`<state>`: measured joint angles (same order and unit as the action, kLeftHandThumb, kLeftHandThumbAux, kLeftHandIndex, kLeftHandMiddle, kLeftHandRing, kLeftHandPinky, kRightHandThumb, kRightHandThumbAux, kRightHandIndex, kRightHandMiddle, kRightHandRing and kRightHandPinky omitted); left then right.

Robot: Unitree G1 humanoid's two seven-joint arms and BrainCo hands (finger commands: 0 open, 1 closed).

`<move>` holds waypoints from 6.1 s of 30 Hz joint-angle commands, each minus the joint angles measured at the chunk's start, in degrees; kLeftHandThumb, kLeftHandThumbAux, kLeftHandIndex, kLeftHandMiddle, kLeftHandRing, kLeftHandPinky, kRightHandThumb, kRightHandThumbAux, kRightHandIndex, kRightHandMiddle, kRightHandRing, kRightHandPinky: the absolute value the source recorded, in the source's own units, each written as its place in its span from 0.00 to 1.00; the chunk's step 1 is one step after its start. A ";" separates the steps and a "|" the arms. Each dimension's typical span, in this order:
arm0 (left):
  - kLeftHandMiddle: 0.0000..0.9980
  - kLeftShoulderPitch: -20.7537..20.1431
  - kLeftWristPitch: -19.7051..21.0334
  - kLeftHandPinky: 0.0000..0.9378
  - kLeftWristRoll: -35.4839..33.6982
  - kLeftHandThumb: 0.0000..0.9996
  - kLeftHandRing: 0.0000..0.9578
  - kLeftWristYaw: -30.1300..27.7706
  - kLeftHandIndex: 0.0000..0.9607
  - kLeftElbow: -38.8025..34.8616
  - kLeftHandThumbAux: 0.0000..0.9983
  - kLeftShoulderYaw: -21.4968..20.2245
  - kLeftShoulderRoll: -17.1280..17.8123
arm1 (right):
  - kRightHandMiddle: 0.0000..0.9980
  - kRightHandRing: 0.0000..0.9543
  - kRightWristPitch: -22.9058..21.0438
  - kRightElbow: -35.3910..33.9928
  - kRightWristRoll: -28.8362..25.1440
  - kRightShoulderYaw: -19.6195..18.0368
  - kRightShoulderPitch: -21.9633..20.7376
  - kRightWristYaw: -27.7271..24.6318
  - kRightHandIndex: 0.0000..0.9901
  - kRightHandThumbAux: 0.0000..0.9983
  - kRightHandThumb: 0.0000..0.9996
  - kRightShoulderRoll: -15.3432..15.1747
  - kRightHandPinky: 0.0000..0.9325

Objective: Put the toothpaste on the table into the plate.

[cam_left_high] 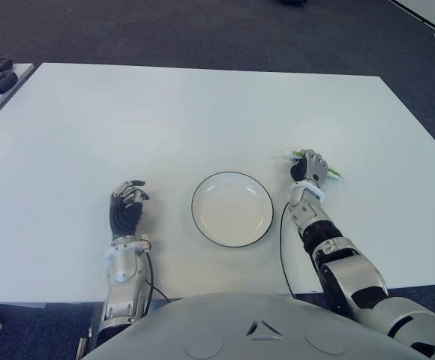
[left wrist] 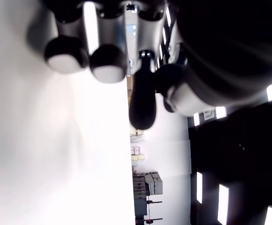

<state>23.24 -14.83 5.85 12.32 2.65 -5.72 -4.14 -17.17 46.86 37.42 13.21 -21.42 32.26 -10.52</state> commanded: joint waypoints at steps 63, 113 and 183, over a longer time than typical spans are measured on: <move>0.89 -0.97 1.30 0.93 0.95 0.71 0.92 0.89 0.46 2.98 0.72 0.72 -0.68 | 0.55 0.93 44.32 -56.79 -16.64 4.61 27.35 -41.75 0.40 0.68 0.85 -15.07 0.95; 0.88 -0.61 0.55 0.94 0.40 0.70 0.93 0.59 0.46 3.12 0.72 0.53 -0.45 | 0.03 0.03 41.77 -49.69 -0.10 11.31 26.11 -46.11 0.06 0.40 0.45 -16.32 0.03; 0.90 -1.74 -0.68 0.95 0.34 0.70 0.93 0.77 0.46 5.20 0.72 -0.26 0.09 | 0.41 0.42 35.59 -47.48 -36.06 -8.37 32.82 -29.07 0.42 0.83 0.43 8.43 0.43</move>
<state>20.96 -17.40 6.62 13.09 5.80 -5.87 -3.99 20.98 -2.72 4.33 7.35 11.06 2.63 -2.94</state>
